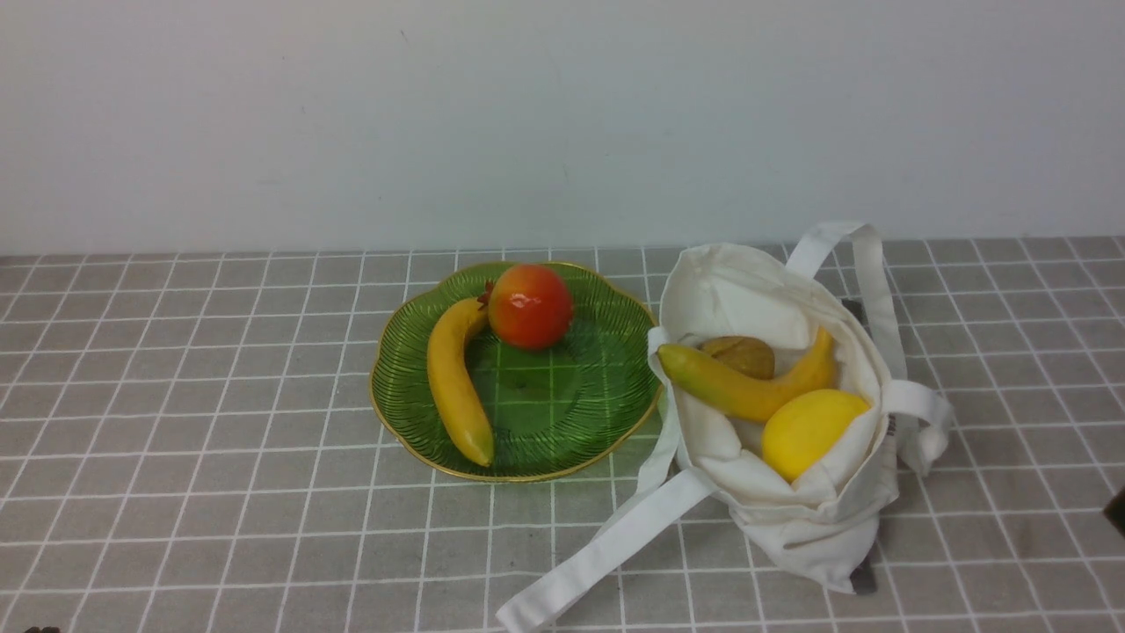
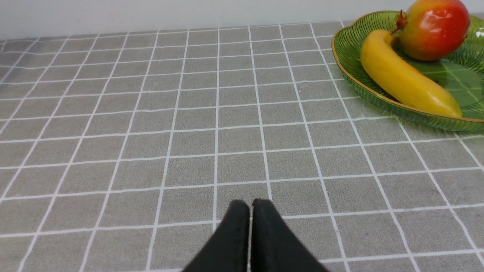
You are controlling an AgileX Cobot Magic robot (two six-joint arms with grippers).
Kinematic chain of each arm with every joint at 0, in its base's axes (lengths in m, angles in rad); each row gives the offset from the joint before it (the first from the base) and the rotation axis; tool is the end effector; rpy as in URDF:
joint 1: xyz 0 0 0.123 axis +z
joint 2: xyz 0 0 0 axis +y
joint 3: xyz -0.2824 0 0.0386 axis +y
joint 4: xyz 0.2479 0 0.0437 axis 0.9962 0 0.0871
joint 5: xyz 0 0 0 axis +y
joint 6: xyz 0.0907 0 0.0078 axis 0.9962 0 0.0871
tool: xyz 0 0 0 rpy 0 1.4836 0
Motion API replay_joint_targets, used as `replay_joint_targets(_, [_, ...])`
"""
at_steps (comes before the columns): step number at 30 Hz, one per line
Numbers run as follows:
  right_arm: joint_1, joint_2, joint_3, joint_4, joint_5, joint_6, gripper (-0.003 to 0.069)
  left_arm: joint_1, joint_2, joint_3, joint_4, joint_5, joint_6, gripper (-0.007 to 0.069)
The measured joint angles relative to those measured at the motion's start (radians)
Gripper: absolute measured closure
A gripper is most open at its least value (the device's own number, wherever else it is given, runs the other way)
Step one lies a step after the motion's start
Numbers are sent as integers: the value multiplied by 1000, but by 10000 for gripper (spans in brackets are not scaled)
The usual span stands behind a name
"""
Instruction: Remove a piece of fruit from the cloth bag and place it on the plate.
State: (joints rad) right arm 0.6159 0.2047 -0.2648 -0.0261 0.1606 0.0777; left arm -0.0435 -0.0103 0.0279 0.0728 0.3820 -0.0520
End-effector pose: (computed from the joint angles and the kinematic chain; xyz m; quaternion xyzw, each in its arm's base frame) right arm 0.0551 0.0385 0.2754 -0.1967 0.6841 0.2288 0.6641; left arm 0.0525 0.0002 0.1700 0.0159 0.8080 0.0027 0.5889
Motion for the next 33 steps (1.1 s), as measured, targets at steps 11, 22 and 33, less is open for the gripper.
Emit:
replay_joint_targets(11, [-188,-145,172,1,34,-48,673,0,0,0,0,0,0,631])
replay_joint_targets(22, [-571,-212,294,49,86,-51,673,0,0,0,0,0,0,631])
replay_joint_targets(33, [-585,-212,290,38,203,-51,673,0,0,0,0,0,0,631])
